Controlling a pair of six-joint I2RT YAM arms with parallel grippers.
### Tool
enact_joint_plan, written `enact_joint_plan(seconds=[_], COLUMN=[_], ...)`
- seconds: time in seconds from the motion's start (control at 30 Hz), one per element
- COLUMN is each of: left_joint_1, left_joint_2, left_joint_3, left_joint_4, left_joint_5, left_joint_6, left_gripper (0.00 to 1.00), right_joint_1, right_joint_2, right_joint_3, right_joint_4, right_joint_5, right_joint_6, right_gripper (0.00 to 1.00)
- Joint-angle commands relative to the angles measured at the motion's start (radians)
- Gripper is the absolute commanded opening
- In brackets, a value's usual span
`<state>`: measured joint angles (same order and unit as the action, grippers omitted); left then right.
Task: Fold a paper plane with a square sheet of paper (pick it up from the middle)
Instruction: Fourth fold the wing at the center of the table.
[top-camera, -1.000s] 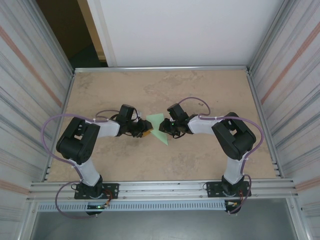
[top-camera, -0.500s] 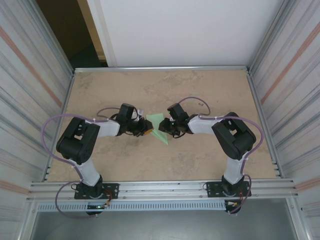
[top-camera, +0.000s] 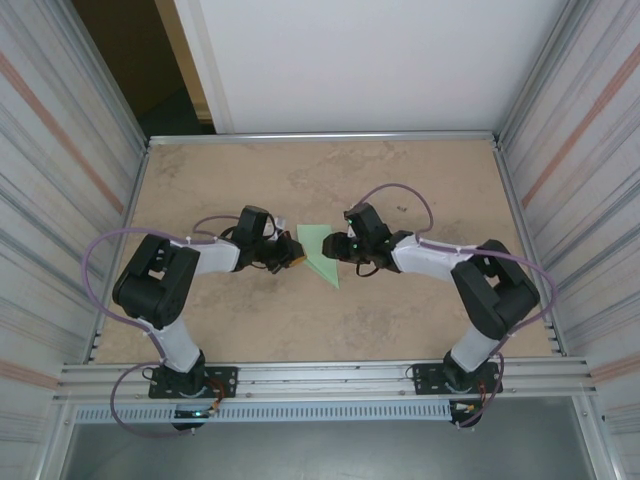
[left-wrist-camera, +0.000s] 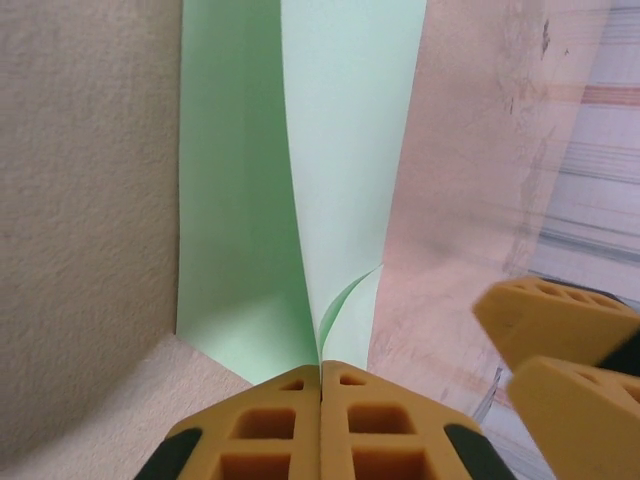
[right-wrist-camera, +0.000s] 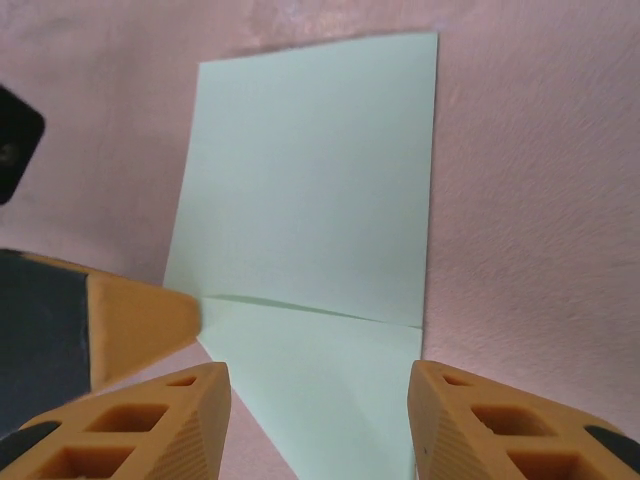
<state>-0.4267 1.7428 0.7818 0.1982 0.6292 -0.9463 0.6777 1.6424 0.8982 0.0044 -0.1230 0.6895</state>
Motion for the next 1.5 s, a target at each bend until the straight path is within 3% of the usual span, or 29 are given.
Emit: enact_joint_plan(seconds=[0.0,0.23,0.47,1.13,1.47], left_joint_1=[0.001,-0.027,-0.030,-0.030,-0.014], left_joint_2=[-0.038,-0.048,-0.045,-0.039,-0.046], left_joint_3=[0.040,0.104,0.128,0.141,0.165], left_joint_4=[-0.052,-0.156,-0.211,-0.230,-0.262], left_joint_5=[-0.041,-0.087,-0.094,-0.091,-0.088], left_joint_6=[-0.049,-0.078,-0.078,-0.082,-0.064], left_gripper=[0.04,0.04,0.04,0.04,0.12], right_joint_1=[0.074,0.210,0.247,0.250,0.253], right_joint_2=[-0.044,0.033,0.104,0.164,0.160], right_joint_3=[0.000,0.052,0.108,0.110,0.099], right_joint_4=[-0.088,-0.131,-0.140,-0.133,-0.137], right_joint_5=[0.167,0.300,0.403,0.413,0.415], right_joint_6=[-0.188,-0.326,-0.341,-0.343,-0.350], right_gripper=[0.50,0.42,0.42,0.33,0.19])
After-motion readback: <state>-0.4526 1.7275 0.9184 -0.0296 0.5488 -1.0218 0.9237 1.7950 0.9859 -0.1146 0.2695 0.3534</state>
